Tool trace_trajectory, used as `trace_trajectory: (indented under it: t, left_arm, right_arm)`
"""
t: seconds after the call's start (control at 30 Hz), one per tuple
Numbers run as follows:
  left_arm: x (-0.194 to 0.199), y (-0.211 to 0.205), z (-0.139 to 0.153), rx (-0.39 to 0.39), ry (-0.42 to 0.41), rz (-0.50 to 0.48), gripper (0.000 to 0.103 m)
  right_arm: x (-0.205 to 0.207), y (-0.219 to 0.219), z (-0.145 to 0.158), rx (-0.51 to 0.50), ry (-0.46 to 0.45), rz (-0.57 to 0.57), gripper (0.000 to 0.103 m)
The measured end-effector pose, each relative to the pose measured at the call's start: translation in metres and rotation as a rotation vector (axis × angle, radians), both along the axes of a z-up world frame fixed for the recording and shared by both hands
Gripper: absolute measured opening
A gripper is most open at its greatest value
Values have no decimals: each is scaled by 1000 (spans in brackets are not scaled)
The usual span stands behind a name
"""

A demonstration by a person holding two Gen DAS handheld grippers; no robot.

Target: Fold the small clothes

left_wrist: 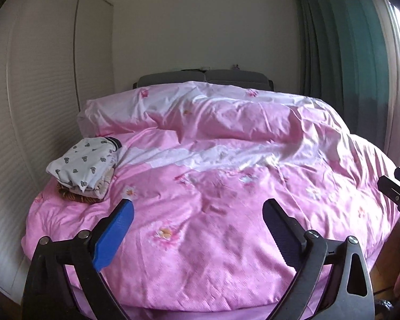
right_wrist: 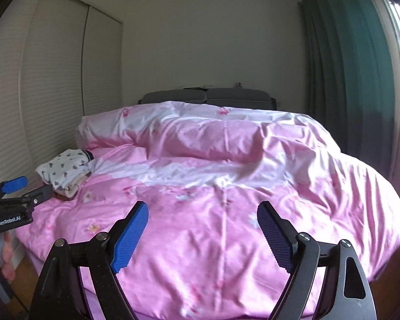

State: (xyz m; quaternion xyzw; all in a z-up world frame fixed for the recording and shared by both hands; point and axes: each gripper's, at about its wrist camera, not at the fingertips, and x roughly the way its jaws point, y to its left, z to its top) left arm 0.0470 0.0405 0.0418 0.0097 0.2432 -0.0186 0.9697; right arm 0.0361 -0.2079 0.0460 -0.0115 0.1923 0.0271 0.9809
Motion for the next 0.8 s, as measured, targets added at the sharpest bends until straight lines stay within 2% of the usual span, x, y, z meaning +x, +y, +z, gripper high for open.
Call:
trace_trajectory:
  t: [0.17,0.4,0.8]
  left_arm:
    - [-16,-18,-5,10,-7,-1,103]
    - [-20,-23,-17,5,16,19,103]
    - [-19,-22,-33,-15,47,20,103]
  right_arm:
    - [-12,-12,-9,22,18,-23,85]
    - [-18,-26,-22,56,24,-50,85]
    - [-16,-20,-29,20,27,-38,85]
